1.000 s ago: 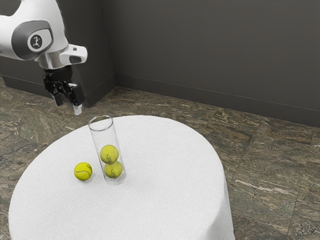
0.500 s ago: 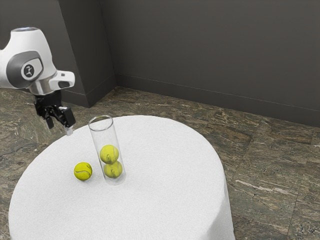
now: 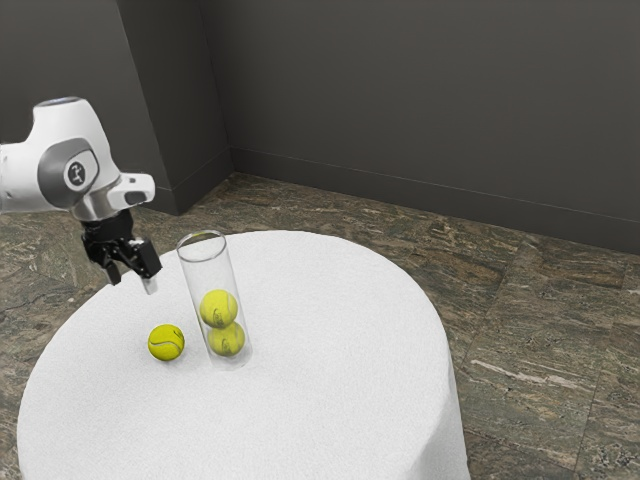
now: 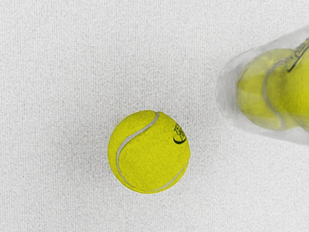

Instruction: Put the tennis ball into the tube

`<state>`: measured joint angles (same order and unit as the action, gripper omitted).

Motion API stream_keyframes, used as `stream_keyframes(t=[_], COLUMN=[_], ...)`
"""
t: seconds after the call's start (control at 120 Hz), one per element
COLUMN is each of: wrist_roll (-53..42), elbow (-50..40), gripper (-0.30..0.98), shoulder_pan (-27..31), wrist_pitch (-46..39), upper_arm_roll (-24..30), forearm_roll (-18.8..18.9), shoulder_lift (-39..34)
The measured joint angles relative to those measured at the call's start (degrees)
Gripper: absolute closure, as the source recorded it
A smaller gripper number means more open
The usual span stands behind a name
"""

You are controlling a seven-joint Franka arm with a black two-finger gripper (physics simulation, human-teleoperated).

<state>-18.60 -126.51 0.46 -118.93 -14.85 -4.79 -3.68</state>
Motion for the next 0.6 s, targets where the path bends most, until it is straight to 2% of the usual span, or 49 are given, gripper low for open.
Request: stream_keyframes(t=[0.6], wrist_roll=[-4.83], elbow=[-2.88], gripper=[0.00], shoulder_pan=[1.25], wrist_pitch=[-8.39], upper_arm_roll=[0.00], forearm_roll=[-3.01], shoulder_lift=[7.45])
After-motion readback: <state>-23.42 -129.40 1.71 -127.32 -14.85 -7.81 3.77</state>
